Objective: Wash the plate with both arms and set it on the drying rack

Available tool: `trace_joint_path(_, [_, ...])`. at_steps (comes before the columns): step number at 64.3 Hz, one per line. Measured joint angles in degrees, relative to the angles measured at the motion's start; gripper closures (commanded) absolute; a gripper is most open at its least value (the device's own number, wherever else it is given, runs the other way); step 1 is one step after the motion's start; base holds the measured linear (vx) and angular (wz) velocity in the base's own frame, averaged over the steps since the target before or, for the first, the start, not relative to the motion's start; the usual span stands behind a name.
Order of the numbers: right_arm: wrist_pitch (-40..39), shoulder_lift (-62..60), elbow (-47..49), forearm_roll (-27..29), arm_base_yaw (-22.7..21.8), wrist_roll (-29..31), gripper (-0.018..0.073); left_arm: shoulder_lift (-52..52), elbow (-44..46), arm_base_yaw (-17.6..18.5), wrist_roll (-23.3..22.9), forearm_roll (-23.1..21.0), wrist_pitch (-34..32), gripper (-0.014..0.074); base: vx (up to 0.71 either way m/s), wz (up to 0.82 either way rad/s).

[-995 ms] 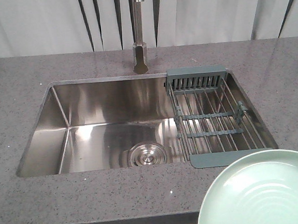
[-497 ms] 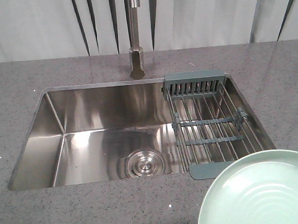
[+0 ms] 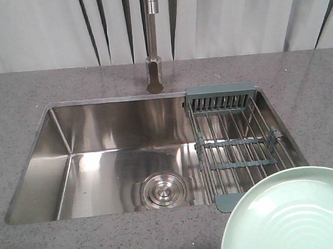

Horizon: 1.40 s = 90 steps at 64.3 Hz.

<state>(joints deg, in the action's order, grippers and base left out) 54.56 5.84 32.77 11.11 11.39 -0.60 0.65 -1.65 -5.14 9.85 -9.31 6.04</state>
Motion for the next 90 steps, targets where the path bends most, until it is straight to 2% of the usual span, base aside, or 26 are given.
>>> trace_joint_path(90, [0.0,0.0,0.0,0.0,0.0,0.0,0.0561,0.0,0.0,0.0,0.0,0.0,0.0,0.0603,0.03,0.01])
